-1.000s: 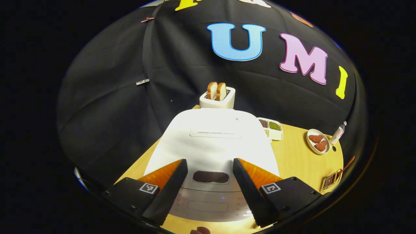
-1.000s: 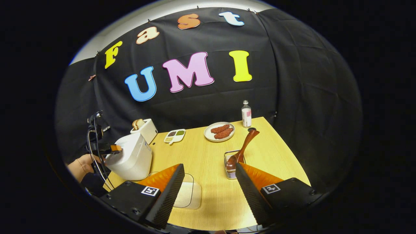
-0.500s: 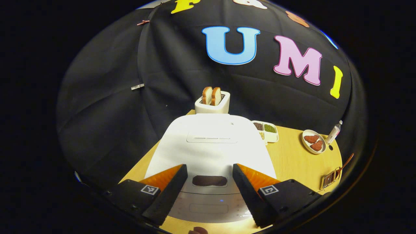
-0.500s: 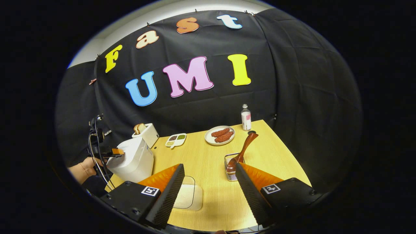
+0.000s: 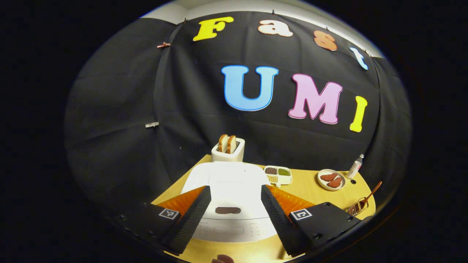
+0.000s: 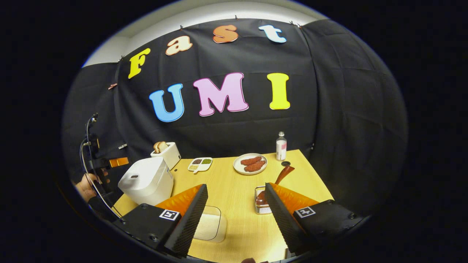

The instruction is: Close the left gripper, press the button to open the rice cooker; take a wooden spoon from the chopstick holder with the right hand, scoop a spoonful of rice and pour it into the rice cooker, then put the wooden spoon back into the chopstick holder.

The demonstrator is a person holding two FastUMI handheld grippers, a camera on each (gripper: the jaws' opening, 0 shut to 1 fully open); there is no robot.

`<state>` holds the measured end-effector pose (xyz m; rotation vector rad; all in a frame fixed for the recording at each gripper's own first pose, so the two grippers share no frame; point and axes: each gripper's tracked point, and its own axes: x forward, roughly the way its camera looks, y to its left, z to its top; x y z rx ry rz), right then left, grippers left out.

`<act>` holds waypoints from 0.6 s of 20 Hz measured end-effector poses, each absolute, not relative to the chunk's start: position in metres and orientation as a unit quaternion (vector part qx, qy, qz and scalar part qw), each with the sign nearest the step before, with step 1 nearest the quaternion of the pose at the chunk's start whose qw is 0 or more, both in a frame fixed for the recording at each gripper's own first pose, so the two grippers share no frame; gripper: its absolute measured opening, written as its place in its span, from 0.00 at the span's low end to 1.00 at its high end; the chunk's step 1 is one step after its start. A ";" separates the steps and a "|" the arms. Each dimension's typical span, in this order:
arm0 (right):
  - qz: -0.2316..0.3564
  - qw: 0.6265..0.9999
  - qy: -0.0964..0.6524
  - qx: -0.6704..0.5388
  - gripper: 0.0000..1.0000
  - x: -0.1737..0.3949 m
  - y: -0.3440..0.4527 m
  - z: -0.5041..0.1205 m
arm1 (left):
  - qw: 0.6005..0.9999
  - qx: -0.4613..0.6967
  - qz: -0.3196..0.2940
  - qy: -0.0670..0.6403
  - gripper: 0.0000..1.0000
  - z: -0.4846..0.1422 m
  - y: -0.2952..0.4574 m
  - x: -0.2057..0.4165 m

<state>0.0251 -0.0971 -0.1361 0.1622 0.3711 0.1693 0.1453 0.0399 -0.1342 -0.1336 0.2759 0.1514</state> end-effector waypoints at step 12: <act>0.089 0.992 0.086 0.039 0.98 0.036 -0.073 -0.061 | 0.999 -0.021 -0.009 0.031 0.94 -0.041 -0.034 0.072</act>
